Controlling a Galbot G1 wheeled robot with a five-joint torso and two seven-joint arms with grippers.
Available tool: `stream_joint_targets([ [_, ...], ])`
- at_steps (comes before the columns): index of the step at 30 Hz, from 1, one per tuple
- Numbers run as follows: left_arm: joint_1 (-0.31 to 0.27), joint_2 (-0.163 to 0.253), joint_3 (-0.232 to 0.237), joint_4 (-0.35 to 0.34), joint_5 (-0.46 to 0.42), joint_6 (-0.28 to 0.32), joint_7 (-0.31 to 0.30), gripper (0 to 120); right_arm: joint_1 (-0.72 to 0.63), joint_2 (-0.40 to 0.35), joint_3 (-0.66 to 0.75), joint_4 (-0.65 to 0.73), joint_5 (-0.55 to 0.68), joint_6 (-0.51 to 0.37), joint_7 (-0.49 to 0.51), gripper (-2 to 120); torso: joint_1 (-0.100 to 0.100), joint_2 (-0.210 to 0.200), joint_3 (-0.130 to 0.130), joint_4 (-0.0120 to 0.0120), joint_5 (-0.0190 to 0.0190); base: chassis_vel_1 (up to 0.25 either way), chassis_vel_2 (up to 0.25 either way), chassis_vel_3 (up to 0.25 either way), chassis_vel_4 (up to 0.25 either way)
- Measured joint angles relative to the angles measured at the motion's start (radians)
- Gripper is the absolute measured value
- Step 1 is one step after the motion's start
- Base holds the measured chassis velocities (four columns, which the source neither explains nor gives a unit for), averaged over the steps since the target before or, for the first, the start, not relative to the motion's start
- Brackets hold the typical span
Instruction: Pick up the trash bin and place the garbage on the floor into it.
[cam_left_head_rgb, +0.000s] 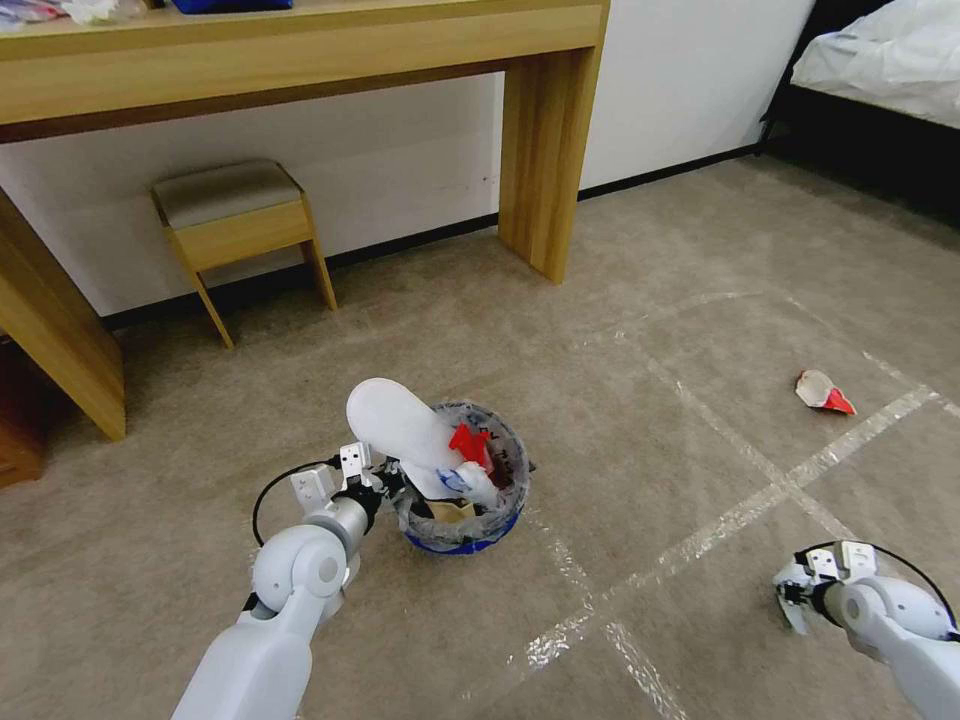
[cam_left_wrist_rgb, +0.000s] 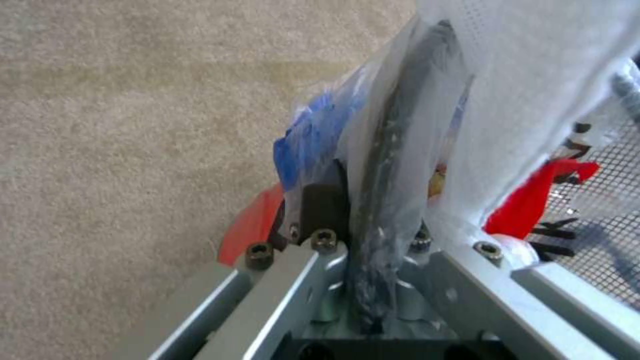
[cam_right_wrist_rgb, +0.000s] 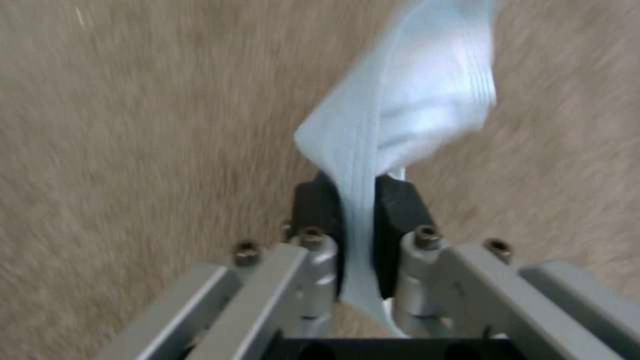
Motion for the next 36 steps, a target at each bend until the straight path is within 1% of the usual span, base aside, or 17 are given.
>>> stream_joint_targets([
  [1, 0.000, 0.000, 0.000, 0.000, 0.000, 0.000, 0.000, 1, 0.000, 0.000, 0.000, 0.000, 0.000, 0.000, 0.000, 5, 0.000, 0.000, 0.000, 0.0000, 0.0000, 0.000, 0.000, 0.000, 0.000],
  [2, -0.001, 0.000, 0.005, 0.000, 0.000, 0.001, 0.000, 1, -0.008, -0.009, 0.013, 0.015, 0.007, 0.003, 0.002, 0, 0.000, 0.000, 0.000, 0.0001, 0.0000, 0.000, 0.000, 0.000, 0.000],
  [5, -0.002, 0.002, 0.010, -0.001, 0.001, 0.002, 0.000, 1, -0.018, -0.023, 0.028, 0.036, 0.018, 0.006, 0.003, 0, 0.000, 0.000, 0.000, 0.0000, 0.0004, 0.000, 0.000, 0.000, 0.000],
  [7, 0.000, 0.009, 0.016, -0.009, -0.001, 0.007, -0.001, 1, -0.034, -0.054, 0.065, 0.094, 0.047, 0.015, 0.004, 0, 0.000, 0.000, 0.000, -0.0001, 0.0000, 0.000, 0.000, 0.000, 0.000],
  [15, 0.009, 0.026, 0.008, -0.040, -0.015, 0.018, -0.012, 1, -0.035, -0.108, 0.113, 0.215, 0.097, 0.025, -0.007, 0, 0.000, 0.000, 0.000, 0.0002, -0.0002, 0.000, 0.000, 0.000, 0.000],
  [18, 0.017, 0.033, 0.004, -0.067, -0.039, 0.036, -0.037, 1, -0.039, -0.128, 0.146, 0.316, 0.113, 0.043, -0.031, 0, 0.000, 0.000, 0.000, 0.0001, 0.0000, 0.000, 0.000, 0.000, 0.000],
  [19, 0.017, 0.033, 0.004, -0.067, -0.039, 0.036, -0.037, 1, -0.039, -0.128, 0.146, 0.316, 0.113, 0.043, -0.031, 0, 0.000, 0.000, 0.000, 0.0001, 0.0000, 0.000, 0.000, 0.000, 0.000],
  [21, 0.023, 0.034, 0.001, -0.085, -0.055, 0.045, -0.049, 1, -0.042, -0.132, 0.156, 0.363, 0.116, 0.053, -0.047, 0, 0.000, 0.000, 0.000, 0.0001, -0.0003, 0.000, 0.000, 0.000, 0.000],
  [23, 0.042, 0.039, -0.005, -0.116, -0.083, 0.063, -0.075, 1, -0.045, -0.134, 0.168, 0.448, 0.121, 0.086, -0.080, 0, 0.000, 0.000, 0.000, 0.0002, -0.0001, 0.000, 0.000, 0.000, 0.000],
  [26, 0.045, 0.041, -0.005, -0.125, -0.090, 0.068, -0.081, 1, -0.050, -0.132, 0.177, 0.480, 0.121, 0.105, -0.101, 0, 0.000, 0.000, 0.000, 0.0005, -0.0001, 0.000, 0.000, 0.000, 0.000],
  [27, 0.046, 0.044, -0.004, -0.134, -0.101, 0.073, -0.090, 1, -0.060, -0.125, 0.195, 0.521, 0.117, 0.140, -0.141, 0, 0.000, 0.000, 0.000, 0.0003, -0.0004, 0.000, 0.000, 0.000, 0.000],
  [29, 0.046, 0.045, 0.001, -0.146, -0.116, 0.084, -0.100, 1, -0.076, -0.113, 0.224, 0.568, 0.113, 0.170, -0.168, 0, 0.000, 0.000, 0.000, 0.0001, 0.0000, 0.000, 0.000, 0.000, 0.000],
  [30, 0.046, 0.045, 0.001, -0.146, -0.116, 0.084, -0.100, 1, -0.076, -0.113, 0.224, 0.568, 0.113, 0.170, -0.168, 0, 0.000, 0.000, 0.000, 0.0001, 0.0000, 0.000, 0.000, 0.000, 0.000],
  [32, 0.044, 0.044, 0.008, -0.161, -0.138, 0.097, -0.112, 1, -0.107, -0.104, 0.271, 0.632, 0.125, 0.202, -0.179, 0, 0.000, 0.000, 0.000, 0.0000, -0.0001, 0.000, 0.000, 0.000, 0.000],
  [33, 0.044, 0.044, 0.008, -0.161, -0.138, 0.097, -0.112, 1, -0.107, -0.104, 0.271, 0.632, 0.125, 0.202, -0.179, 0, 0.000, 0.000, 0.000, 0.0000, -0.0001, 0.000, 0.000, 0.000, 0.000],
  [34, 0.044, 0.043, 0.014, -0.164, -0.145, 0.104, -0.116, 1, -0.122, -0.104, 0.296, 0.661, 0.131, 0.228, -0.189, 0, 0.000, 0.000, 0.000, -0.0001, -0.0001, 0.000, 0.000, 0.000, 0.000],
  [36, 0.044, 0.043, 0.019, -0.164, -0.150, 0.110, -0.118, 1, -0.127, -0.104, 0.310, 0.678, 0.135, 0.246, -0.202, 0, 0.000, 0.000, 0.000, -0.0002, -0.0002, 0.000, 0.000, 0.000, 0.000],
])
